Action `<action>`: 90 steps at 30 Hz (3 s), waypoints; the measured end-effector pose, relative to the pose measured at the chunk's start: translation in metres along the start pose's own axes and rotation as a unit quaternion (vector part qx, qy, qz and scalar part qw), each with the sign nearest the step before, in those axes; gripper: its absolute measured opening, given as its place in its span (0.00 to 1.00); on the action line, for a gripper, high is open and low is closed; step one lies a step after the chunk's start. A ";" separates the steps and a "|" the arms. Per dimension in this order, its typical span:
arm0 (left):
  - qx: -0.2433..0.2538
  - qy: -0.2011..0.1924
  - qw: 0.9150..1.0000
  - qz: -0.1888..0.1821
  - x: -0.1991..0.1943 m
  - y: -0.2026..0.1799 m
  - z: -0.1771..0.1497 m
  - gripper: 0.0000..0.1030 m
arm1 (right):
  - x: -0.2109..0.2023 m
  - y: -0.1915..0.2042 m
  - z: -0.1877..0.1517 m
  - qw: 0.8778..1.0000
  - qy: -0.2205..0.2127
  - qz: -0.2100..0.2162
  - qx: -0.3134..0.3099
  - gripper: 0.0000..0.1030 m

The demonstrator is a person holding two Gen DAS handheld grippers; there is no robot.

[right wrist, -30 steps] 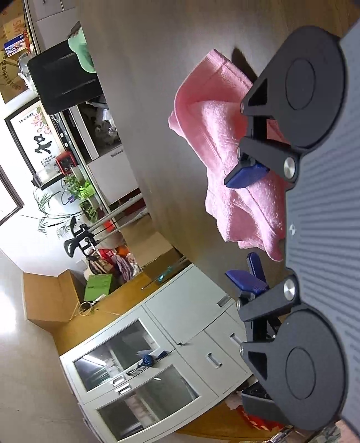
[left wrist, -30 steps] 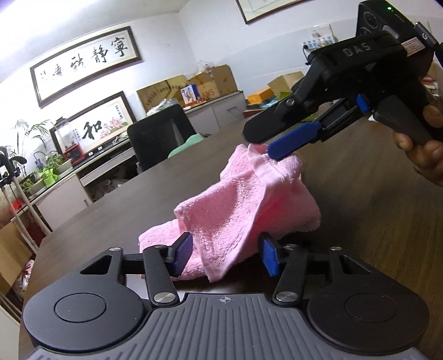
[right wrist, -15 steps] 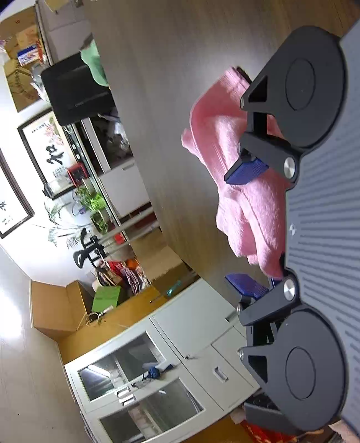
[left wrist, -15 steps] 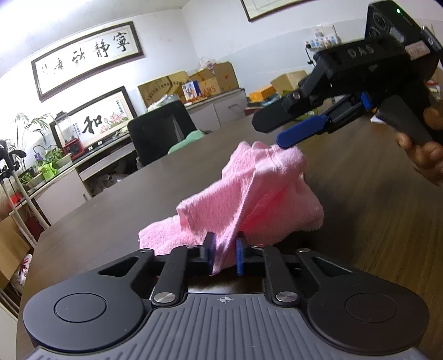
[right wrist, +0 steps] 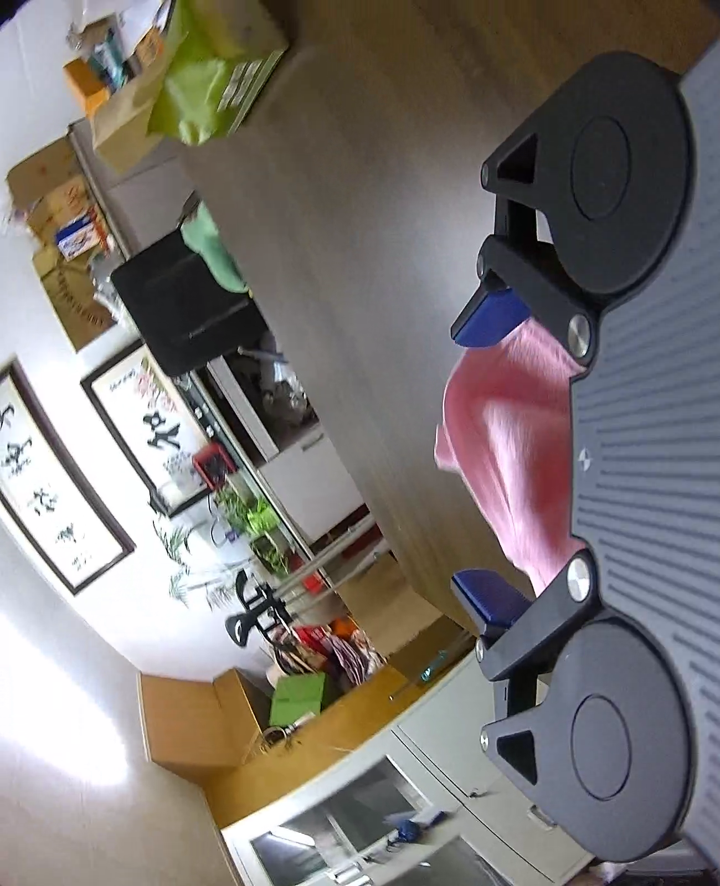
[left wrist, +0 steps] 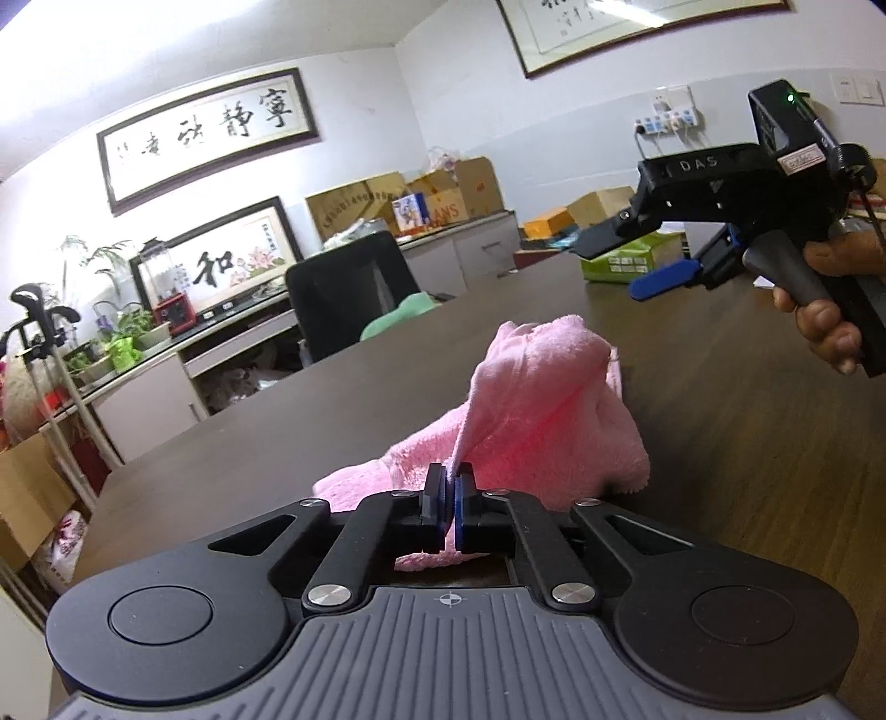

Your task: Fold towel

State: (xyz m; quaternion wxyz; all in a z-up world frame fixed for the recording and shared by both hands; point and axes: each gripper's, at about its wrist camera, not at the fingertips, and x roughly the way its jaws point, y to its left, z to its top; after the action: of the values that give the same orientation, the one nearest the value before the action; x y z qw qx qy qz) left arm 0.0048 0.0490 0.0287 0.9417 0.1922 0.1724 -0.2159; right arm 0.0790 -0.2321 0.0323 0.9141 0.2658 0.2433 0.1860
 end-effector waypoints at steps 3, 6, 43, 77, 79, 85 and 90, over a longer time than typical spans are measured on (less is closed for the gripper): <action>-0.003 0.001 1.000 0.004 -0.006 0.001 0.000 0.02 | 0.009 -0.004 -0.003 1.000 0.019 -0.023 -0.009 0.94; -0.008 0.000 1.000 0.012 -0.011 0.004 0.002 0.02 | 0.019 -0.009 -0.006 0.998 0.041 -0.038 -0.009 0.94; -0.011 0.026 0.999 0.017 0.024 -0.005 0.007 0.03 | 0.036 -0.041 -0.001 0.997 0.057 -0.005 0.058 0.12; -0.075 -0.042 0.983 0.165 -0.086 0.051 0.077 0.02 | -0.074 0.057 0.069 0.984 -0.074 0.090 -0.132 0.05; -0.055 -0.033 0.986 0.152 -0.098 0.040 0.066 0.02 | -0.093 0.053 0.055 0.983 -0.052 0.097 -0.149 0.05; 0.016 0.032 0.997 0.067 -0.120 -0.010 0.001 0.06 | -0.128 0.017 -0.016 0.984 0.060 0.106 -0.132 0.08; 0.046 0.052 0.997 0.030 -0.134 -0.033 -0.036 0.13 | -0.146 -0.003 -0.063 0.978 0.138 0.110 -0.110 0.17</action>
State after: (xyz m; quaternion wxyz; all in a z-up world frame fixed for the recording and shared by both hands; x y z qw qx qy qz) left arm -0.1333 0.0834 0.0426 0.9276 0.2516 0.2052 -0.1849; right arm -0.0728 -0.2781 0.0341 0.8697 0.1601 0.3140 0.3455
